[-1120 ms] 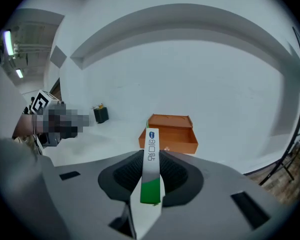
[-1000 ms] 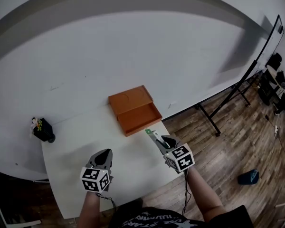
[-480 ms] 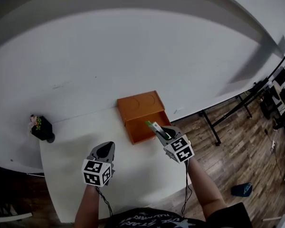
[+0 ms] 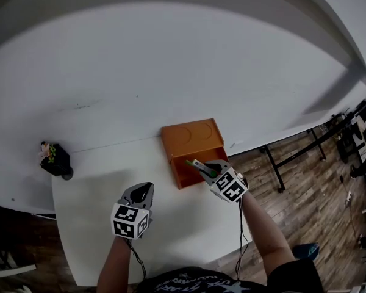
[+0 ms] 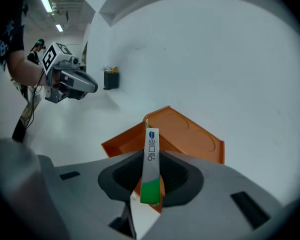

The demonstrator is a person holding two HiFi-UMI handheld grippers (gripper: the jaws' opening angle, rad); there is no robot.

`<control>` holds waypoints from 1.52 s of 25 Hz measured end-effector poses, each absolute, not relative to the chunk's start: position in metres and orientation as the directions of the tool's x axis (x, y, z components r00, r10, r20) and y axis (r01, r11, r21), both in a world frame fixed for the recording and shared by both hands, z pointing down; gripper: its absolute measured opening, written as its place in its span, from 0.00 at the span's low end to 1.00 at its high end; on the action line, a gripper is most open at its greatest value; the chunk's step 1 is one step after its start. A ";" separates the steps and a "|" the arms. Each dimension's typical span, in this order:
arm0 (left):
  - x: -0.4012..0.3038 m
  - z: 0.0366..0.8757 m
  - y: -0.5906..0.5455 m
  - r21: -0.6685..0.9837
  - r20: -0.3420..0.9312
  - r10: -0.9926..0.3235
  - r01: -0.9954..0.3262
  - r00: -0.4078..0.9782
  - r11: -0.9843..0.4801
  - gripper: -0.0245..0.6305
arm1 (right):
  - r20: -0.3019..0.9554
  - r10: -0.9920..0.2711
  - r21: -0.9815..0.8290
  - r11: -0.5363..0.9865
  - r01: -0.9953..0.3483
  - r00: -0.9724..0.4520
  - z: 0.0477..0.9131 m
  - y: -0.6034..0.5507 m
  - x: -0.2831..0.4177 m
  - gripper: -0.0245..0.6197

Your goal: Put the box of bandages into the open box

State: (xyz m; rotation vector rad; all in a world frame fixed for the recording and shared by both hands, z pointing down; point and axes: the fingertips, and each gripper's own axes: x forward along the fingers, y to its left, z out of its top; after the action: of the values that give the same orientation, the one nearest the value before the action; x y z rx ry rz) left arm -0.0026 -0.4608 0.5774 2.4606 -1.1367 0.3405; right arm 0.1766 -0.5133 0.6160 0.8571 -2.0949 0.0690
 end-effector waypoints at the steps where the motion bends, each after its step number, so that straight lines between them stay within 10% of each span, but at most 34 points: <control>1: -0.002 0.579 -0.461 0.262 0.382 -0.666 -0.766 0.641 -0.587 0.07 | 0.738 -0.543 0.248 0.771 -0.587 -0.400 0.620 -0.515 0.175 0.21; 38: 0.012 0.534 -0.397 0.241 0.341 -0.684 -0.764 0.645 -0.599 0.07 | 0.539 -0.751 0.197 0.553 -0.810 -0.381 0.543 -0.460 0.198 0.14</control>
State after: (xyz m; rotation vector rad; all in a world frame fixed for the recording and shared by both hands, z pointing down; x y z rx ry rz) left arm 0.0124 -0.3969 0.5340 2.5016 -1.1492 0.3010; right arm 0.1981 -0.4600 0.5434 1.2507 -2.2055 0.1314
